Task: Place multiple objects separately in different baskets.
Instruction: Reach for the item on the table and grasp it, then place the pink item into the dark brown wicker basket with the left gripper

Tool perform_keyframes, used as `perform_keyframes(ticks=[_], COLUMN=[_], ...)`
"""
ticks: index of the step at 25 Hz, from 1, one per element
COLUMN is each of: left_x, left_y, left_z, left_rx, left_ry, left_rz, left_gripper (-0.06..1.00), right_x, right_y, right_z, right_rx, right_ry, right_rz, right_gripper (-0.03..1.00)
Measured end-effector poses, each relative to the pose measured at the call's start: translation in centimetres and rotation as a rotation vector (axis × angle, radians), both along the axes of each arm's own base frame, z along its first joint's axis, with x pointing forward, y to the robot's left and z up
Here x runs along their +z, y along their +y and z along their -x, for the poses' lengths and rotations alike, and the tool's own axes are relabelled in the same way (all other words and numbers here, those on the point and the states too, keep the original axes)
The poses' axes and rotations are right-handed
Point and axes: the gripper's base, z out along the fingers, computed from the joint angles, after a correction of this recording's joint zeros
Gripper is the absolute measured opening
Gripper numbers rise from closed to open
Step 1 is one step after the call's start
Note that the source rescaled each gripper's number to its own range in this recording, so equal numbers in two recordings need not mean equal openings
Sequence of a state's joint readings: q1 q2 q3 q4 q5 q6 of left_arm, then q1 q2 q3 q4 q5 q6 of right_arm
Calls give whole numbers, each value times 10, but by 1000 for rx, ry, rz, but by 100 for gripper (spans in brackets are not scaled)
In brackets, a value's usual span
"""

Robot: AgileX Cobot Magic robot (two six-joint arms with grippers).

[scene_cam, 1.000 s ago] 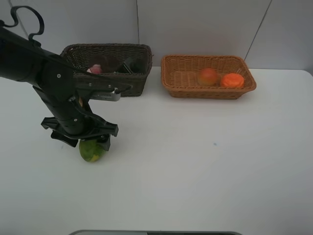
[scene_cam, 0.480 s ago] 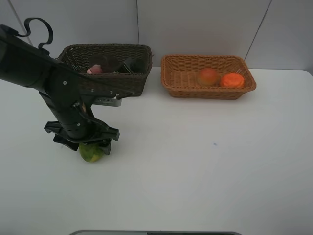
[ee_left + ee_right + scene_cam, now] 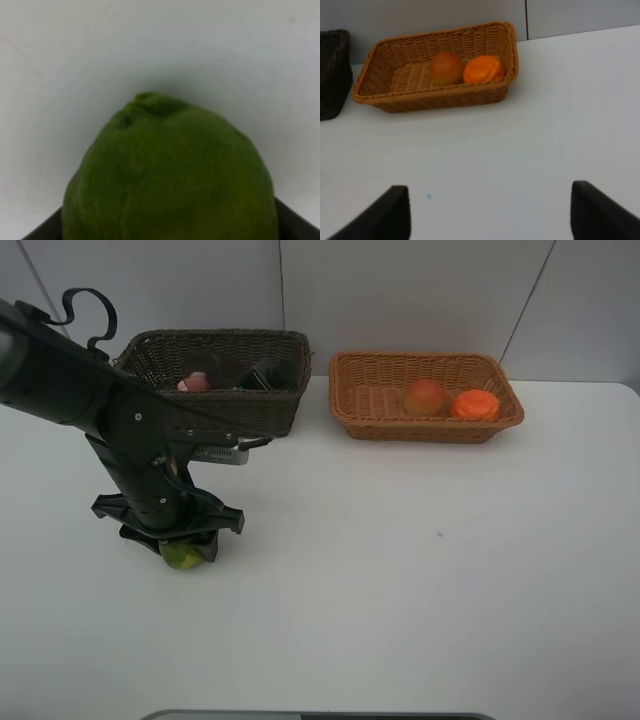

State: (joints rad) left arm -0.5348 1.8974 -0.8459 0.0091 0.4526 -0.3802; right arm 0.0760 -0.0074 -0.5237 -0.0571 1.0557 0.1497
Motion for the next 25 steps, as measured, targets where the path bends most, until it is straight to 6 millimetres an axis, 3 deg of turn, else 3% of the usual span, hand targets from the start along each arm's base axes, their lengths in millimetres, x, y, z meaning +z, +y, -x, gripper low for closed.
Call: perform_keyframes(ticks=[19,22,25], left_x=[2,15,43], left_y=[0,-5,-14], left_z=[0,-7,-22], left_rx=[34,39,40], left_ry=[28,75,89], left_rz=[-10,-34,-41], left_gripper=[72,72,72], right_x=[0,0,0], right_y=[0,0,0], right_z=[0,0,0], right_rx=[0,0,0], right_ry=[0,0,0], right_rz=[0,0,0], right_gripper=[52,52,52])
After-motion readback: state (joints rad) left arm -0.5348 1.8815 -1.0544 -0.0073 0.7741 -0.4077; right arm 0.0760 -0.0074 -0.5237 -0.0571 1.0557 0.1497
